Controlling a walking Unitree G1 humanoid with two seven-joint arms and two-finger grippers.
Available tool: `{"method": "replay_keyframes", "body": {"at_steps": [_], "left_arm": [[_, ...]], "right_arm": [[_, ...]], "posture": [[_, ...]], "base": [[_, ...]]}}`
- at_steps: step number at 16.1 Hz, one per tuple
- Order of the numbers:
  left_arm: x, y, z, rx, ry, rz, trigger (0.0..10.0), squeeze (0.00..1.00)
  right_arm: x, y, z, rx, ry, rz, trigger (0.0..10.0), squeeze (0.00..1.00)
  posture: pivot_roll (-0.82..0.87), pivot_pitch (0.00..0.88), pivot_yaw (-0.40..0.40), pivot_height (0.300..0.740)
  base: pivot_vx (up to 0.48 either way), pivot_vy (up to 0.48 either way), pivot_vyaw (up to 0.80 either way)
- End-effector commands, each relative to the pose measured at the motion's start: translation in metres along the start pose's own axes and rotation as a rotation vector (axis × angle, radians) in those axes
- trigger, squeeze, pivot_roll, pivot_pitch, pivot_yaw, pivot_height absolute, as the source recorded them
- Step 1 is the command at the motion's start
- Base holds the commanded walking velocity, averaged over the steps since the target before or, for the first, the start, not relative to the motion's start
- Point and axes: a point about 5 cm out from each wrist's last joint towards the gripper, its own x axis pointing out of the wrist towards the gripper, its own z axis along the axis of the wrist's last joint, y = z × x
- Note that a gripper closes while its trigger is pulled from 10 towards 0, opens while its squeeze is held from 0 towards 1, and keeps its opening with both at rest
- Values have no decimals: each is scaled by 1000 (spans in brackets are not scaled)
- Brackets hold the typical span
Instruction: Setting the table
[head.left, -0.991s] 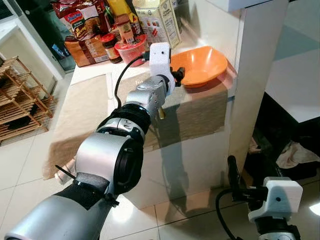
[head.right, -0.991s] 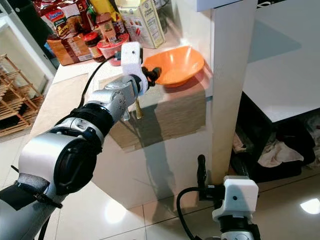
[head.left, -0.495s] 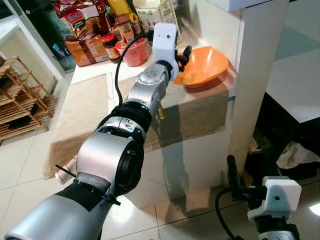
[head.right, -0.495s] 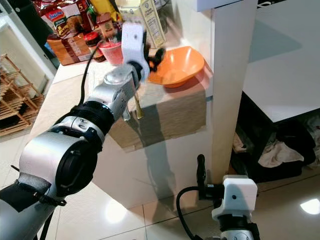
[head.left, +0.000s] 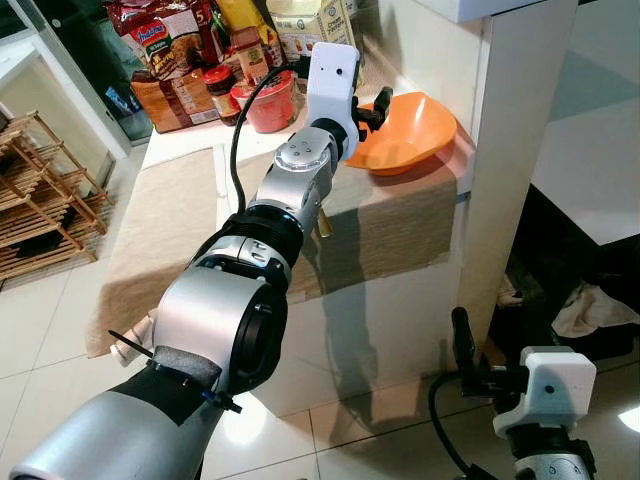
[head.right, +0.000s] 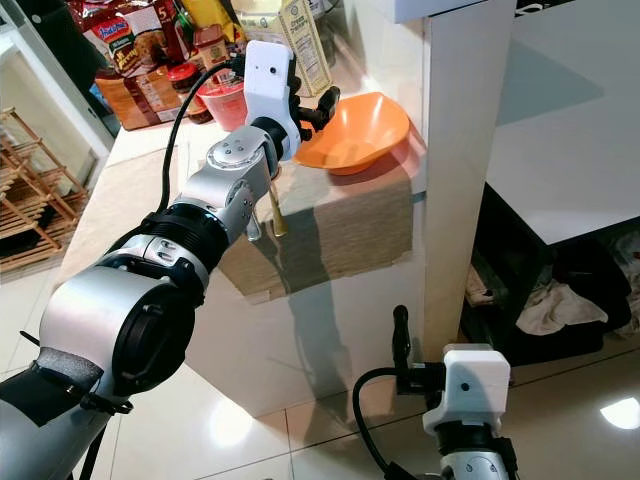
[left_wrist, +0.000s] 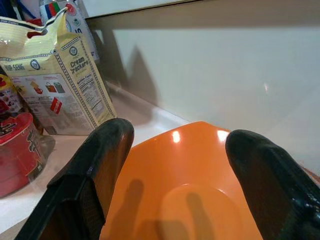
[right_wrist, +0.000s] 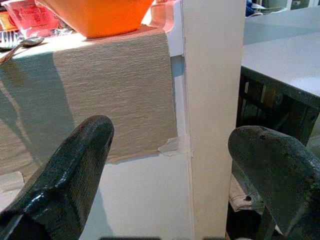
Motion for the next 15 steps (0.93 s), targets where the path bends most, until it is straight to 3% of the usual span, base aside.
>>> {"method": "replay_keyframes", "body": {"at_steps": [1,3,5,9,10,15], "left_arm": [[-4,16,-6,9,30,53,10000,0],[-7,26,-18,-28,113,95,10000,0],[-10,37,-23,-11,164,171,10000,0],[-10,37,-27,-1,203,192,10000,0],[-11,32,-35,-117,252,179,10000,0],[-16,21,-56,-295,367,174,10000,0]], "right_arm": [[2,2,-1,13,-2,3,10000,0],[2,2,-1,13,-3,2,10000,0],[1,2,-1,12,0,5,10000,0],[0,1,-1,13,2,2,10000,0],[-1,1,-1,14,4,2,10000,0],[-4,1,1,20,3,-2,10000,0]], "posture": [[-203,0,227,735],[-204,0,226,735],[-208,0,223,735],[-214,0,224,735],[-215,0,223,735],[-220,0,224,735]], "base": [[0,0,0],[0,0,0],[0,0,0],[0,0,0],[0,0,0],[0,0,0]]}}
